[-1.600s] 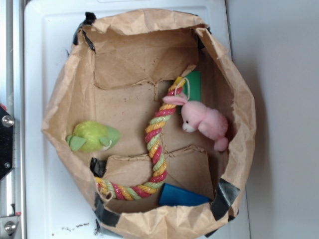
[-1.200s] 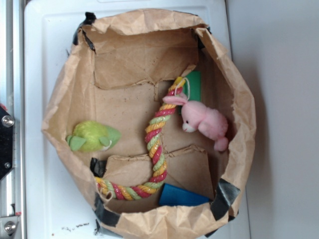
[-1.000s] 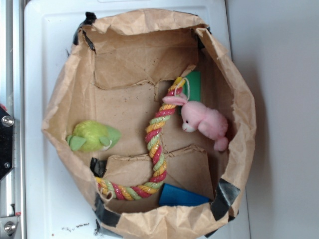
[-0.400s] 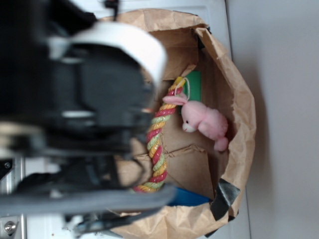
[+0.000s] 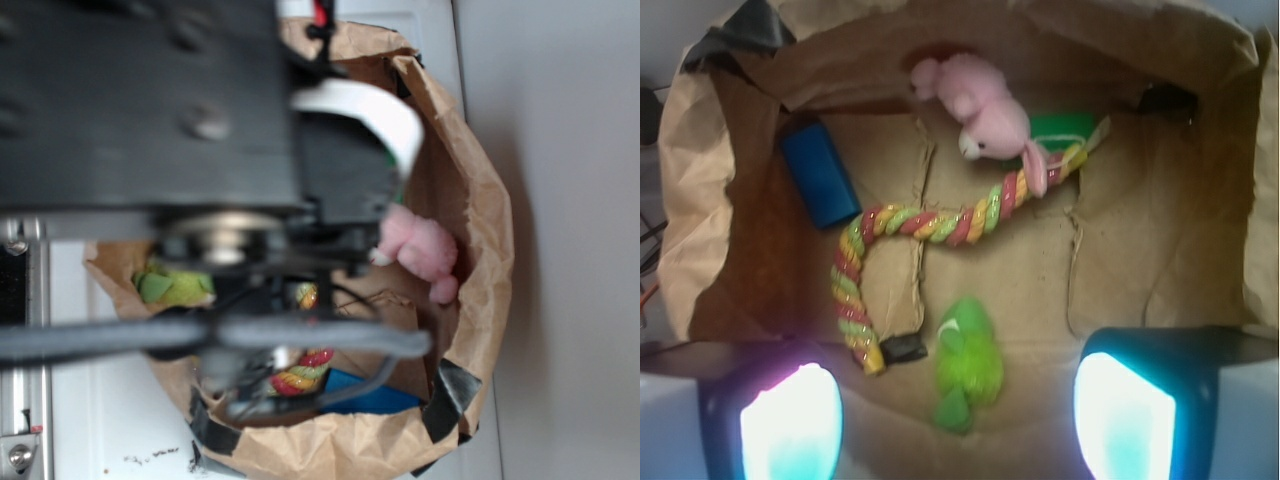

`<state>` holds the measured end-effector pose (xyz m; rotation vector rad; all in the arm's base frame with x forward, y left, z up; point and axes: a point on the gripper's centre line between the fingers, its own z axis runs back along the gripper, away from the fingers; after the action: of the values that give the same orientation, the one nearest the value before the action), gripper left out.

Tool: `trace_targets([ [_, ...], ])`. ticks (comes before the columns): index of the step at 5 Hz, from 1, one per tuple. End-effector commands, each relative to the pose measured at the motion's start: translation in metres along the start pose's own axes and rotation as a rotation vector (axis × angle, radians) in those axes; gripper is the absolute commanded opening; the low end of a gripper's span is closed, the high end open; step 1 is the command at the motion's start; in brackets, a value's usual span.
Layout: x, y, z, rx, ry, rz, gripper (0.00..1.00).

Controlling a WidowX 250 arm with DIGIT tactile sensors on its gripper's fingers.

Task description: Grab the green animal.

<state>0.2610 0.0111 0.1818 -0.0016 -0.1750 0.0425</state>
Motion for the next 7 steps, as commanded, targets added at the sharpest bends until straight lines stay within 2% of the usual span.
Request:
trace_targets([
  [1,0.009,0.012,-0.020,0.028,-0.011,-0.020,1.00],
  [2,0.006,0.016,-0.034,0.028,0.005,-0.042,1.00],
  [3,-0.012,0.015,-0.043,0.028,0.054,-0.050,1.00],
  [5,-0.027,0.010,-0.063,0.072,0.074,-0.047,1.00],
  [7,-0.025,0.011,-0.064,0.068,0.065,-0.047,1.00],
])
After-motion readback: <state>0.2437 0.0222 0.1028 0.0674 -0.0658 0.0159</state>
